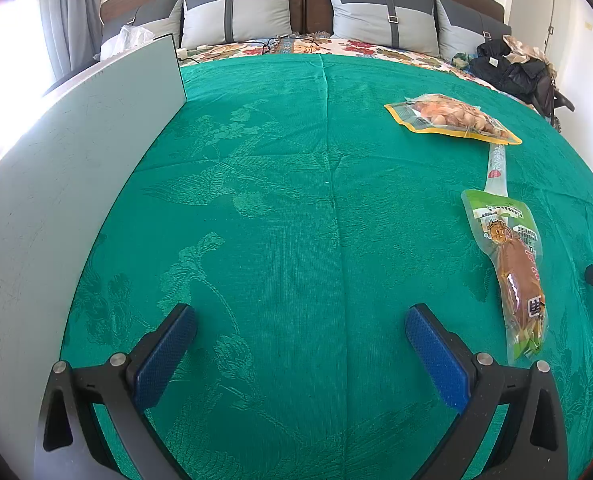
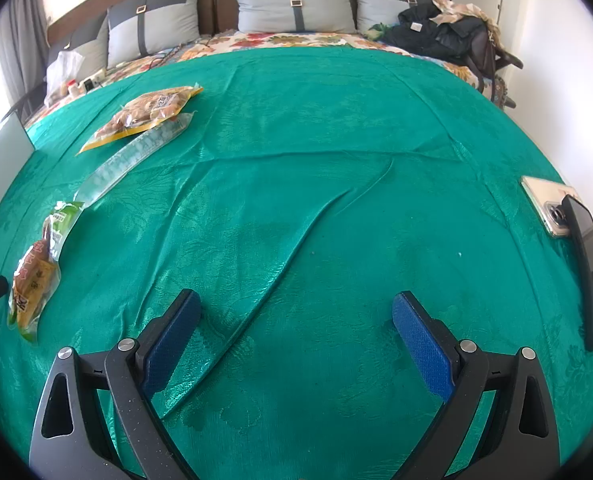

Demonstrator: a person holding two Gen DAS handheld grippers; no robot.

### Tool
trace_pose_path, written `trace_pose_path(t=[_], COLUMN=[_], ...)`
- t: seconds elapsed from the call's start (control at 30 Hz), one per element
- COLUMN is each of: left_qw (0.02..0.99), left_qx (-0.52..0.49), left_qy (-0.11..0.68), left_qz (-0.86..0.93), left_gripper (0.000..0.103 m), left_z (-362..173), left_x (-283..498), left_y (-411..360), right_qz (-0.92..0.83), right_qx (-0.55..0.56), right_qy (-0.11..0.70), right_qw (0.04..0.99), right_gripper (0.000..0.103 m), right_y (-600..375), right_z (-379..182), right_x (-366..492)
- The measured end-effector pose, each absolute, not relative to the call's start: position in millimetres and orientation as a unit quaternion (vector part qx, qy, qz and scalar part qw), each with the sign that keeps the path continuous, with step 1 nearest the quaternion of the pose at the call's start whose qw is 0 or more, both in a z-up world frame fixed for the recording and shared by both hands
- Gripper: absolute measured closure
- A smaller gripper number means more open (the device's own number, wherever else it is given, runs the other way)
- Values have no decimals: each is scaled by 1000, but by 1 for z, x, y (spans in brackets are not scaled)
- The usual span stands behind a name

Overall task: Organize snacks
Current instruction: 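Return both open tools over the remaining snacks on the bed, then move the left tool over the green-labelled meat pack while right tool approaches the clear tube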

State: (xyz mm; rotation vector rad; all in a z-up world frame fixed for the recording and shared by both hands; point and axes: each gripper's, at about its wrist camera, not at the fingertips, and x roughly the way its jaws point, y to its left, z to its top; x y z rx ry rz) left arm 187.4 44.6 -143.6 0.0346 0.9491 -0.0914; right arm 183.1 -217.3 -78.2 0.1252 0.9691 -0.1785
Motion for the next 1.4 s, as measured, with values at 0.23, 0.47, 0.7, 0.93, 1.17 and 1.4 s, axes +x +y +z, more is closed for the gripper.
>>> trace_pose_path(t=[0.23, 0.47, 0.7, 0.93, 1.17, 1.4], left_qw=[888, 888, 888, 869, 843, 843], left_qx=[17, 17, 16, -95, 33, 38], left_qy=[457, 457, 457, 462, 478, 520], left_qz=[-44, -44, -45, -150, -243, -136], left_gripper=[0, 0, 0, 1, 1, 19], left_z=[-144, -144, -144, -113, -97, -131], left_x=[187, 188, 188, 189, 198, 211], left_y=[45, 45, 45, 40, -69, -67], right_qz=[-86, -86, -85, -86, -85, -85], right_qx=[60, 60, 61, 61, 61, 61], right_qy=[465, 465, 465, 465, 465, 465], right_qw=[879, 879, 879, 879, 879, 879], right_gripper=[4, 4, 4, 4, 4, 4], right_y=[-217, -217, -217, -216, -216, -215], right_z=[-78, -78, -78, -78, -78, -78], right_x=[183, 184, 184, 184, 184, 184])
